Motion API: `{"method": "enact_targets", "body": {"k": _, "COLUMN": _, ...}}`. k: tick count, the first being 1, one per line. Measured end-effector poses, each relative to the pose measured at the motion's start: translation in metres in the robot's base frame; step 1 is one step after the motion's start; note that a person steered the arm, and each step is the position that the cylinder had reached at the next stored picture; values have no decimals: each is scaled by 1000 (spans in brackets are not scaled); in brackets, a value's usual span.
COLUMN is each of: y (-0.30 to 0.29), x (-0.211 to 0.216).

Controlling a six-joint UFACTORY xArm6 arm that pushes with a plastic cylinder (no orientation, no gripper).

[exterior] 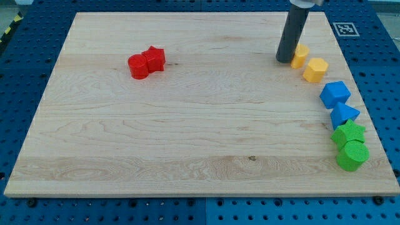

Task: Slide yellow heart to above the yellow hexagon

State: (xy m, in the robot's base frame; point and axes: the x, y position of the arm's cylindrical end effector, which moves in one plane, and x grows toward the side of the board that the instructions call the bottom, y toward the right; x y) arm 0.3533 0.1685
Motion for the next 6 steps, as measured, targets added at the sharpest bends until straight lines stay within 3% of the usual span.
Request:
{"method": "enact_targets", "body": {"k": 4, "y": 25, "x": 1}}
{"method": "enact_targets", "body": {"k": 5, "y": -27, "x": 1}}
{"method": "enact_targets", "body": {"k": 6, "y": -74, "x": 35}}
